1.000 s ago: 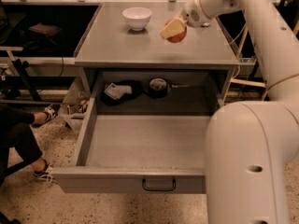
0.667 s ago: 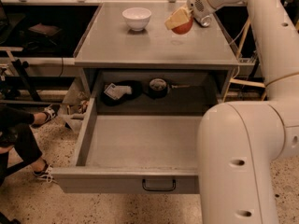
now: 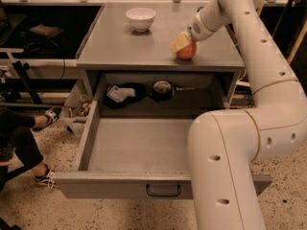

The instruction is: Pick apple from top drawer and place on counter

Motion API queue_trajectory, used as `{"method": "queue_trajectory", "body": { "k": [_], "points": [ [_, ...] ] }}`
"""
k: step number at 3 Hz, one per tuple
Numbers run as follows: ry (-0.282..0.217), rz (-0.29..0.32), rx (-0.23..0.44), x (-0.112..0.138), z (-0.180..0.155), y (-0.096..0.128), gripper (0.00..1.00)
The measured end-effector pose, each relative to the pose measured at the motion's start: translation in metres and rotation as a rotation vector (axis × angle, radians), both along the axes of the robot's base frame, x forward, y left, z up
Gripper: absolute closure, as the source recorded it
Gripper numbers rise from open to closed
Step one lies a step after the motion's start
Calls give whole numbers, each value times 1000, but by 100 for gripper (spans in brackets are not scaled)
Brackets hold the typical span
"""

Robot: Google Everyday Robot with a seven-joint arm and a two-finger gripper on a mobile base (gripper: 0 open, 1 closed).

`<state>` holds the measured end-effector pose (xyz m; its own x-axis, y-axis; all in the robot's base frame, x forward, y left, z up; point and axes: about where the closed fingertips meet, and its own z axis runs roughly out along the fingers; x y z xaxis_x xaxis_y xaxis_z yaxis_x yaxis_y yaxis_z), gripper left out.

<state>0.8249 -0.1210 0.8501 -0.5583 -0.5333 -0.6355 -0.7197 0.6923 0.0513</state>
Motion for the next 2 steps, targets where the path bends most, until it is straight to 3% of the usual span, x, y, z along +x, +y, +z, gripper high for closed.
{"method": "queue_trajectory", "body": {
  "k": [1,2],
  "points": [
    [13,-14,1,0,-2,-2,100],
    [12,-14,1,0,-2,-2,81]
  ]
}}
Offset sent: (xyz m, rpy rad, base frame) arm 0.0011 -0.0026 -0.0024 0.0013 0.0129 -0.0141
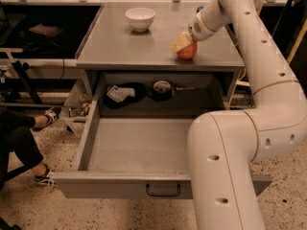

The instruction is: Pick apple from top drawer and place on counter

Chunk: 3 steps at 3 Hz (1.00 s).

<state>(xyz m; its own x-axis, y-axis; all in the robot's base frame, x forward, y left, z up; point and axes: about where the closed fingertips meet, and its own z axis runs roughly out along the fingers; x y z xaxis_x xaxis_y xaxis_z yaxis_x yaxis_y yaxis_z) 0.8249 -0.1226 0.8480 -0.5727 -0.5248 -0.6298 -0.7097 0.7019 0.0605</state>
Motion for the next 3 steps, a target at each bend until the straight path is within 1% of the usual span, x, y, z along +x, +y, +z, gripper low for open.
{"method": "queue_trajectory", "body": {
  "k": [3],
  "points": [
    [0,0,0,0,0,0,12]
  ]
}}
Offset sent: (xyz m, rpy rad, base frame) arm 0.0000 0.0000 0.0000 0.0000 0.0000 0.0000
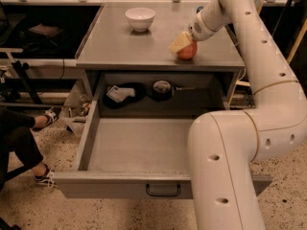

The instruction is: Pick apple from top drawer and place on counter

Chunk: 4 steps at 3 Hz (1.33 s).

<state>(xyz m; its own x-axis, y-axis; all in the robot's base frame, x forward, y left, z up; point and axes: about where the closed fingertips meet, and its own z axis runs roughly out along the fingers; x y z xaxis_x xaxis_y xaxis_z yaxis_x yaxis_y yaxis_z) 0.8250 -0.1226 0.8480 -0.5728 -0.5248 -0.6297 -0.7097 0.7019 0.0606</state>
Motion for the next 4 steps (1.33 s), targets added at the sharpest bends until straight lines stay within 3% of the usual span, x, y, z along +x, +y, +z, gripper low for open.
{"method": "queue_trajectory", "body": {
  "k": [1,2,3,4],
  "points": [
    [0,0,0,0,0,0,0],
    [0,0,0,0,0,0,0],
    [-91,-81,8,-3,52,-35,0],
    [-208,-210,-22,-33,139,-95,0]
  ]
}}
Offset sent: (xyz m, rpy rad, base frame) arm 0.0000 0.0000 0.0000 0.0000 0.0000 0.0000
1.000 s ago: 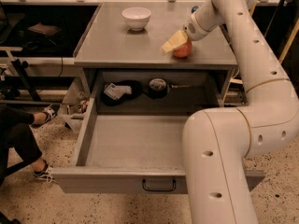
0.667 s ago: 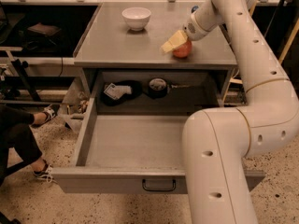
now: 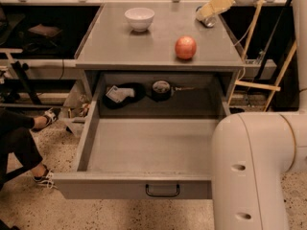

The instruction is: Pick apple from top drawer and place on counter

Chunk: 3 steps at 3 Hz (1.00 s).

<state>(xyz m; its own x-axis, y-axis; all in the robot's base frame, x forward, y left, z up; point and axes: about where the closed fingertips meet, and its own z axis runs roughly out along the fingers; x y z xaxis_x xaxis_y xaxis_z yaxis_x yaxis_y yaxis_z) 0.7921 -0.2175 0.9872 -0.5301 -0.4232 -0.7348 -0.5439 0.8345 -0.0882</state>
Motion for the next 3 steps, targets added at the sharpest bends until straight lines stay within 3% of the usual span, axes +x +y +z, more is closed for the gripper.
{"method": "queue_trajectory", "body": {
  "k": [1,2,3],
  "points": [
    [104,-116,-56,-51,-17,-69,0],
    [161,-135,-83,-63,-45,-81,0],
    [161,-135,-83,-63,-45,-81,0]
  ]
}}
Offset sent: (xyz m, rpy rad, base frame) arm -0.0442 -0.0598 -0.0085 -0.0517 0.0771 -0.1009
